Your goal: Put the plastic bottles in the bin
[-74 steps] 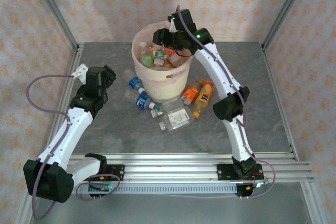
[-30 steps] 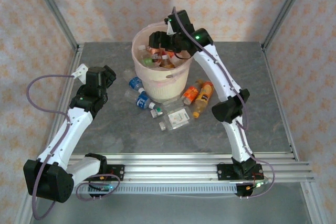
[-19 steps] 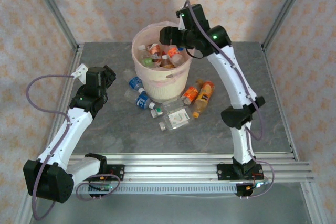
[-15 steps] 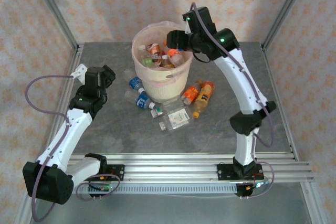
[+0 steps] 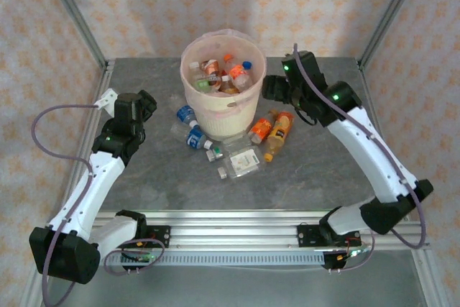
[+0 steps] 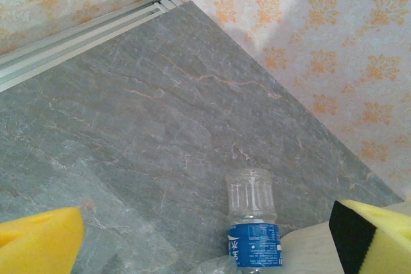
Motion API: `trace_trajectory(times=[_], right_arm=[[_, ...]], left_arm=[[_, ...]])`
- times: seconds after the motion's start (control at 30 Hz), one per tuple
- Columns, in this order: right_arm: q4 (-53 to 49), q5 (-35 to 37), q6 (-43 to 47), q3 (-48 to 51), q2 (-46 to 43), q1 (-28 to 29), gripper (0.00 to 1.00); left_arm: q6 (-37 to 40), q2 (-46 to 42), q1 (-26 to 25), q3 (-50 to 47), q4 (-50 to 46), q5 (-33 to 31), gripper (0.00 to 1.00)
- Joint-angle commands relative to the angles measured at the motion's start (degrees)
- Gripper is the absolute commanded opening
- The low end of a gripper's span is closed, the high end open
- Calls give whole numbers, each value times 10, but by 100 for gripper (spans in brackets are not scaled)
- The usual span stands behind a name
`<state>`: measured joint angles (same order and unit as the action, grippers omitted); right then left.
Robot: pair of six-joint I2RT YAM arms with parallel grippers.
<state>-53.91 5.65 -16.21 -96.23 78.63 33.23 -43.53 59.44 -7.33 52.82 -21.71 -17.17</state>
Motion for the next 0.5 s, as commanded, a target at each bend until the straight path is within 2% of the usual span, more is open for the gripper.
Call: trace_trajectory(times=[0.0, 0.17, 0.23, 0.47], right_arm=[[12, 44, -35, 51, -35, -22, 82], [31, 2, -69, 137, -64, -80, 82], [53, -38, -79, 170, -66, -108, 82], [88, -118, -93, 212, -7, -158, 82]], left_arm=[[-1, -10, 6, 6, -14, -24, 100], [-5, -5, 6, 6, -11, -22, 100], [-6, -3, 6, 6, -11, -21, 100], [-7, -2, 6, 6, -14, -24, 100]])
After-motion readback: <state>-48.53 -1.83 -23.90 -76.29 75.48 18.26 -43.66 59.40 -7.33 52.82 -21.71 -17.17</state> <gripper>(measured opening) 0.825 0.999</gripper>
